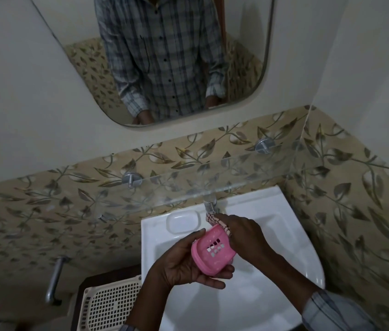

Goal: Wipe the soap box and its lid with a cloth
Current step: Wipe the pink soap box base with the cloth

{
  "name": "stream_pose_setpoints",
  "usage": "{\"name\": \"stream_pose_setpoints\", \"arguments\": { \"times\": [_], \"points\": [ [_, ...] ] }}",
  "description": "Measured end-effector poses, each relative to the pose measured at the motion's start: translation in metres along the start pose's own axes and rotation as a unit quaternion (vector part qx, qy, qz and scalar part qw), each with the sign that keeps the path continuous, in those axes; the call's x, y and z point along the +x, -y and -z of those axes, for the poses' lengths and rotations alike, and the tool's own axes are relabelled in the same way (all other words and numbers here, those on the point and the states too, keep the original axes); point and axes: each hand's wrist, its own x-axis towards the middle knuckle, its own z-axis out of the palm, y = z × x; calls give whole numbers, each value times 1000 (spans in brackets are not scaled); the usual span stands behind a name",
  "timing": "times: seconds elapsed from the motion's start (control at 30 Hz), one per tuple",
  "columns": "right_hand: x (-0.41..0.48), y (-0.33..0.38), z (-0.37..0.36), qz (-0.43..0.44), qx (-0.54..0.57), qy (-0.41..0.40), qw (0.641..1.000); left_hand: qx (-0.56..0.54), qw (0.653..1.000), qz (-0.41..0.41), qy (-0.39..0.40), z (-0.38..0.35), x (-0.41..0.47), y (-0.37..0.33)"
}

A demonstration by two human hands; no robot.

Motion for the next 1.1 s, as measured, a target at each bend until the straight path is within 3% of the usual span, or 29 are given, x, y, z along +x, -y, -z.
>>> {"name": "stream_pose_setpoints", "arguments": {
  "times": [0.07,0.23,0.3,0.37,0.43,0.53,0.6,0.67,0.73,0.83,0.93,1.03,1.1],
  "points": [
    [0,1,-2,-6,27,-29,999,-40,999,-20,-14,1,2,1],
    [7,-10,-3,-84,296,-74,949,-92,989,-69,-91,6,7,-6],
    [12,-21,-3,-145,295,-129,936,-79,986,-86,-122,11,9,-14],
    [9,-23,-3,-145,266,-162,939,-84,983,-98,-133,14,9,-22],
    [1,-14,-2,-35,240,-185,952,-93,980,-115,-134,13,10,-26],
    [-16,1,-13,146,160,-141,966,-96,973,-147,-153,8,17,-24],
    [-22,8,-28,137,107,-138,975,-92,970,-156,-162,2,21,-22],
    [-27,17,-39,100,130,-125,978,-94,967,-160,-177,-1,20,-21],
    [-29,14,-39,182,132,-93,970,-83,965,-154,-195,2,16,-18],
    [-17,-17,-17,347,26,-57,936,-56,965,-127,-223,5,11,-9],
    [-10,-17,-8,271,45,-100,956,-82,963,-151,-206,2,12,-13],
    [-33,17,-42,125,186,-159,961,-79,959,-186,-197,-4,14,-20],
    [-55,27,-61,138,199,-160,957,-70,961,-187,-191,-4,12,-18]
  ]
}}
